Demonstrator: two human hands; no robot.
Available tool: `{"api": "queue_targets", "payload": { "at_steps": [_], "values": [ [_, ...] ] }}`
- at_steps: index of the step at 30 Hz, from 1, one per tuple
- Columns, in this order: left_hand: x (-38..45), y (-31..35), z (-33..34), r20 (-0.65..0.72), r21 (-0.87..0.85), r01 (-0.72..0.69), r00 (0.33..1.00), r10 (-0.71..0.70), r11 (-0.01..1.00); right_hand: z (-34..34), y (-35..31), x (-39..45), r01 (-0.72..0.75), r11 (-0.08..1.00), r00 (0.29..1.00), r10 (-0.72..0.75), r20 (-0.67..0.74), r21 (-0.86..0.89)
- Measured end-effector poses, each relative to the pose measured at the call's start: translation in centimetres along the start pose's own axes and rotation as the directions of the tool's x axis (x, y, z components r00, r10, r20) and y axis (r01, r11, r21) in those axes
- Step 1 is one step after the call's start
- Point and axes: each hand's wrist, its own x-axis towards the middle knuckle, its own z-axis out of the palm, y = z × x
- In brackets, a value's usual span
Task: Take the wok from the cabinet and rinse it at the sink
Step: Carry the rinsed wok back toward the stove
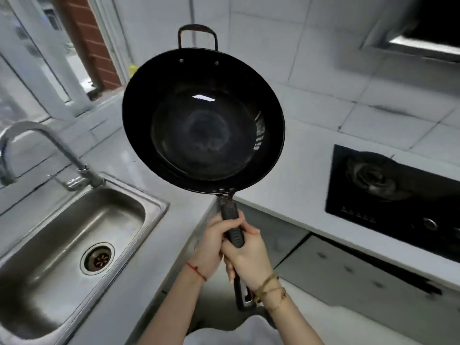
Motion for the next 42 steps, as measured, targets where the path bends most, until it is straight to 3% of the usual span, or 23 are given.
{"api": "queue_targets", "payload": {
  "at_steps": [4, 9, 13, 19, 28, 42],
  "values": [
    [1.4, -2.2, 4.4, 0.158, 0.012, 0.073, 0.985, -0.074, 0.997, -4.2, 1.2, -1.7, -0.053, 0.998, 0.984, 0.057, -0.171, 0.028],
    [2.2, -5.9, 11.4, 0.333, 0.08, 0.173, 0.923, -0.19, 0.982, -10.3, 3.5, -4.4, -0.131, 0.99, 0.914, 0.144, -0.378, 0.059],
    [1.9, -10.1, 18.2, 0.388, 0.092, 0.267, 0.878, -0.282, 0.959, -16.2, 5.8, -7.9, -0.169, 0.976, 0.853, 0.214, -0.475, 0.136],
    [1.0, -15.9, 27.9, 0.513, 0.304, 0.262, 0.765, -0.389, 0.916, -26.1, 9.4, -13.5, -0.208, 0.939, 0.748, 0.332, -0.575, 0.272],
    [-1.0, -24.0, 41.5, 0.601, 0.415, 0.291, 0.624, -0.5, 0.862, -37.7, 14.3, -20.9, -0.194, 0.907, 0.577, 0.413, -0.704, 0.373],
    [-0.4, -31.8, 54.2, 0.619, 0.57, 0.33, 0.431, -0.657, 0.753, -48.7, 18.7, -25.3, -0.167, 0.861, 0.368, 0.507, -0.78, 0.481]
  ]
}}
